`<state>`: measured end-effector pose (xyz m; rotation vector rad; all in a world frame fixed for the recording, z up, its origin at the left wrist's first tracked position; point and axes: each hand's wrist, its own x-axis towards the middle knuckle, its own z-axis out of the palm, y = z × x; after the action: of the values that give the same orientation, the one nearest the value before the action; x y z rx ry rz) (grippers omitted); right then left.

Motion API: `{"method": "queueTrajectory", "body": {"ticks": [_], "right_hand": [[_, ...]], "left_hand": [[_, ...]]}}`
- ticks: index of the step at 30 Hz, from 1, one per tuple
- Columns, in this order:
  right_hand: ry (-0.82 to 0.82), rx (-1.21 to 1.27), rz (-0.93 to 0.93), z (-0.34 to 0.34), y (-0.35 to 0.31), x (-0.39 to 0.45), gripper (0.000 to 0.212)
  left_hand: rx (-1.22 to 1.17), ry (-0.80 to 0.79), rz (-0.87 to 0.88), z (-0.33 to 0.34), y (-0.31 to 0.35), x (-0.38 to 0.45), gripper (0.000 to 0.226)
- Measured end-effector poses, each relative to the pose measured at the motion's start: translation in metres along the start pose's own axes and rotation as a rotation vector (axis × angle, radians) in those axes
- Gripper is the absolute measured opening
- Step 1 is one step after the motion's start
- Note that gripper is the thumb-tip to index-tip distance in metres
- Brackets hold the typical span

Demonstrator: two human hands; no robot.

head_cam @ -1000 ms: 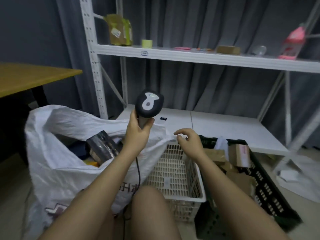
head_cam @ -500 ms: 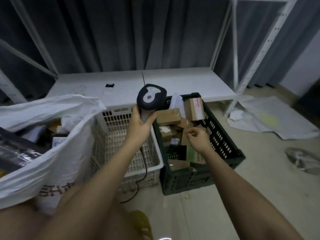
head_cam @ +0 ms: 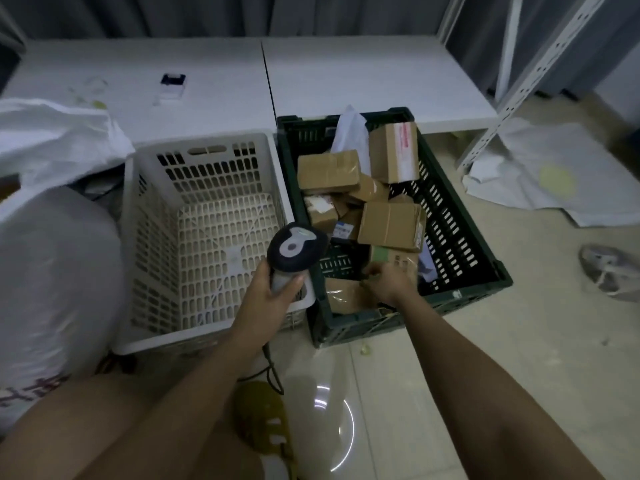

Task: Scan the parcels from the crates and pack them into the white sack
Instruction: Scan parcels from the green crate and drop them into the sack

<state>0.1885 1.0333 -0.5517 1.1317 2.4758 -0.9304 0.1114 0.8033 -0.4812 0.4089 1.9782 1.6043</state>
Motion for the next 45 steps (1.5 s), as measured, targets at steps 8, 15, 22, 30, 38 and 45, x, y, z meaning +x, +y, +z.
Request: {"method": "queueTrajectory", "body": {"ticks": [8,15,22,30,38,45], "right_hand": [[-0.446,-0.64,-0.078,0.039,-0.033,0.036,0.095],[-0.303,-0.59,-0.117,0.038,-0.03,0.047,0.08],[0.148,0.172,-0.071,-0.029,-0.017,0.004,0.092],[0.552,0.752,-0.196,-0.037,-0.029,-0.093,0.074],[0.399,0.76,-0.36,-0.016,-0.036,-0.126,0.094],[0.348,0.614,-0.238,0.005,-0.027,-0.139,0.082]], "left_hand": [[0.02,-0.021,-0.077,-0.003,-0.015,0.007,0.042],[-0.035,0.001,-0.101,-0.007,-0.014,0.008,0.043],[-0.11,0.088,-0.098,-0.012,-0.006,0.002,0.04],[-0.225,0.201,-0.058,-0.015,0.01,-0.013,0.043],[-0.215,0.231,-0.047,-0.031,0.014,-0.03,0.045],[-0.217,0.215,-0.032,-0.039,0.01,-0.04,0.043]]}}
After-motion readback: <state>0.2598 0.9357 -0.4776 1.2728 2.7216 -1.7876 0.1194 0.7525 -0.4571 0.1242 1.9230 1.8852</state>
